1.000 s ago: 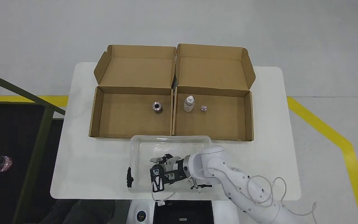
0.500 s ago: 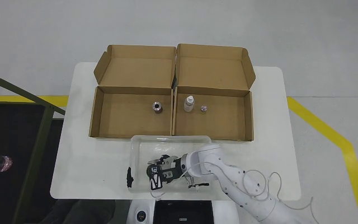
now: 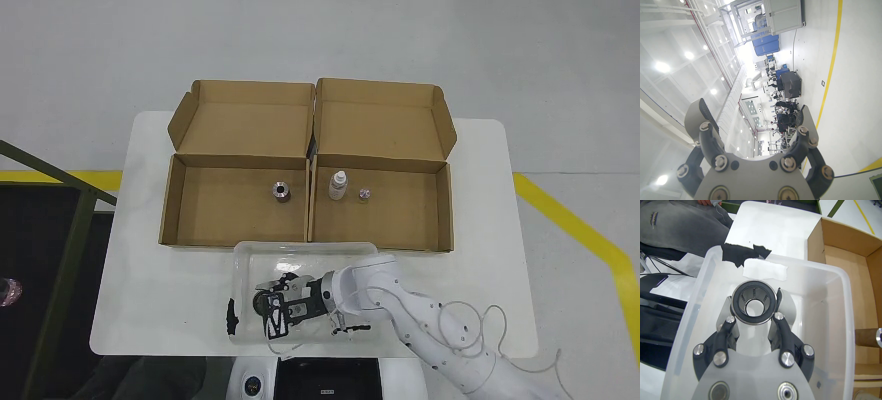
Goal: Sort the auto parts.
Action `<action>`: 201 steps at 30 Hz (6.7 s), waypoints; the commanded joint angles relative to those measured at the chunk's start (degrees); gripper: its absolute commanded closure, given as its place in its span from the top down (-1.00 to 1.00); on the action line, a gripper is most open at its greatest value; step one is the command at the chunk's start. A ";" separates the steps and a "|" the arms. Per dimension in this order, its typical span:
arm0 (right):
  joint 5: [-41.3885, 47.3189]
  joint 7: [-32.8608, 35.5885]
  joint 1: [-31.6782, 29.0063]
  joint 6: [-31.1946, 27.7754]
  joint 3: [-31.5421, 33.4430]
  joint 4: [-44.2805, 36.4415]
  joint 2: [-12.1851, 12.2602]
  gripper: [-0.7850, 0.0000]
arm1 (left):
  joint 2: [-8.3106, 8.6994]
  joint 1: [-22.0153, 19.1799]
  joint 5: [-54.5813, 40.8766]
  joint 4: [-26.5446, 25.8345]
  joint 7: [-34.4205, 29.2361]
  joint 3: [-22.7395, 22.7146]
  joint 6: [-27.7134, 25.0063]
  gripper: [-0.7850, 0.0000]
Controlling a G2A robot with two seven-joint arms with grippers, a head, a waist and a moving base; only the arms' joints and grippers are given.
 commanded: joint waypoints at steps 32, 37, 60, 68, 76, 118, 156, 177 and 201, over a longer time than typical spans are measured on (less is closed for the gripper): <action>1.64 -4.76 3.21 1.60 5.54 -10.08 1.16 -1.00 | 0.00 0.00 0.00 0.00 0.00 0.00 0.00 1.00; 2.03 -5.05 4.40 2.20 6.01 -9.88 1.10 -1.00 | 0.00 0.00 0.00 0.00 0.00 0.00 0.00 1.00; 4.35 -5.88 11.61 7.13 4.97 -0.17 -0.49 -1.00 | 0.00 0.00 0.00 0.00 0.00 0.00 0.00 1.00; 6.31 -6.04 14.78 8.71 3.11 5.15 -1.69 -1.00 | 0.00 0.00 0.00 0.00 0.00 0.00 0.00 1.00; 6.83 -4.81 18.26 10.05 0.41 11.30 -3.20 -1.00 | 0.00 0.00 0.00 0.00 0.00 0.00 0.00 1.00; 8.32 -1.10 24.32 11.66 -5.54 30.59 -8.74 -0.22 | 0.00 0.00 0.00 0.00 0.00 0.00 0.00 1.00; 7.13 -1.61 16.62 9.92 2.81 12.11 -6.28 -0.04 | 0.00 0.00 0.00 0.00 0.00 0.00 0.00 1.00; 2.39 -6.95 -2.65 4.73 17.99 -10.82 -0.47 0.04 | 0.00 0.00 0.00 0.00 0.00 0.00 0.00 1.00; -6.98 -25.45 -22.26 7.36 38.56 -19.55 4.37 0.37 | 0.00 0.00 0.00 0.00 0.00 0.00 0.00 1.00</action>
